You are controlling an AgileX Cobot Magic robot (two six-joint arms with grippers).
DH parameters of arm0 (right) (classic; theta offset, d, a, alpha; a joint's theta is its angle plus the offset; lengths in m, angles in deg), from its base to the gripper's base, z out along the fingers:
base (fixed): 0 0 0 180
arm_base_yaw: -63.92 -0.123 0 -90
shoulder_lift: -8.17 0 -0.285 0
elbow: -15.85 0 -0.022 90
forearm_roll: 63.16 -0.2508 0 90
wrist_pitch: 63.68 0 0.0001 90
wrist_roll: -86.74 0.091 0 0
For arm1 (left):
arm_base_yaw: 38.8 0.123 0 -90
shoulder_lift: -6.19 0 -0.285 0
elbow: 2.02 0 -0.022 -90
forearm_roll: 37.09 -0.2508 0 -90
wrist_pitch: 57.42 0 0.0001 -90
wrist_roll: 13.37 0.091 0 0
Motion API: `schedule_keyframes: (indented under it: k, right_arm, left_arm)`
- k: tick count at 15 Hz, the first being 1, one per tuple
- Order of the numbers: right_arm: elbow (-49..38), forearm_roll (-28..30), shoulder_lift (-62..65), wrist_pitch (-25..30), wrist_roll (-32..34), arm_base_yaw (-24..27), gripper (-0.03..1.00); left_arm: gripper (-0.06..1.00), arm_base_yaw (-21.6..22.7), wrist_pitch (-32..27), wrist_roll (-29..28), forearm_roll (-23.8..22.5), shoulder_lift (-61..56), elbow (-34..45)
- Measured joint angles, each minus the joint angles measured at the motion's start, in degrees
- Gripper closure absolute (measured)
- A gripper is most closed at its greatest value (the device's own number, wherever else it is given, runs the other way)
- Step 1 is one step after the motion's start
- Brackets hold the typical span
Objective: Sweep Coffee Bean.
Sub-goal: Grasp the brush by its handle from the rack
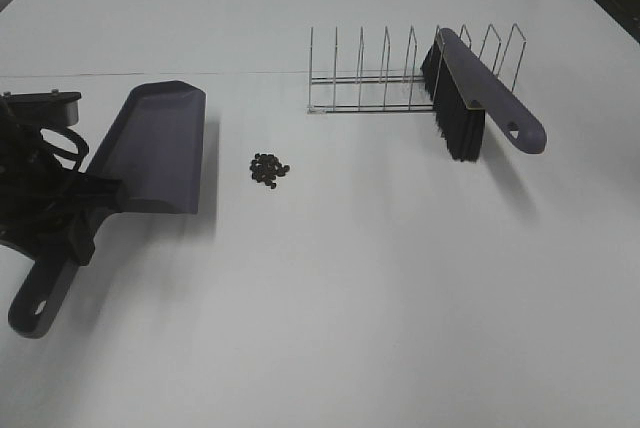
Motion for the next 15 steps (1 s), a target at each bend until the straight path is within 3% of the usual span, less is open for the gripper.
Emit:
schedule_keyframes:
  k: [3,4,12,15]
  right_arm:
    - [11.52,12.26,-9.34,4.24,8.37,-4.76,0.32]
    - [18.33,22.17,-14.90,7.28,16.50,-8.77,0.32]
    - [43.43,26.59,-37.87,24.35,24.69,-10.60,0.35]
    - [48.53,29.45,-43.32,25.61,25.95,-10.60,0.36]
  left_arm:
    - [0.60,0.00,0.00,0.00,-0.06,0.00,0.00]
    - [0.60,0.00,0.00,0.00,-0.06,0.00,0.00]
    - [0.60,0.00,1.26,0.00,-0.06,-0.06,0.00]
    - [0.60,0.00,1.26,0.00,-0.06,-0.06,0.00]
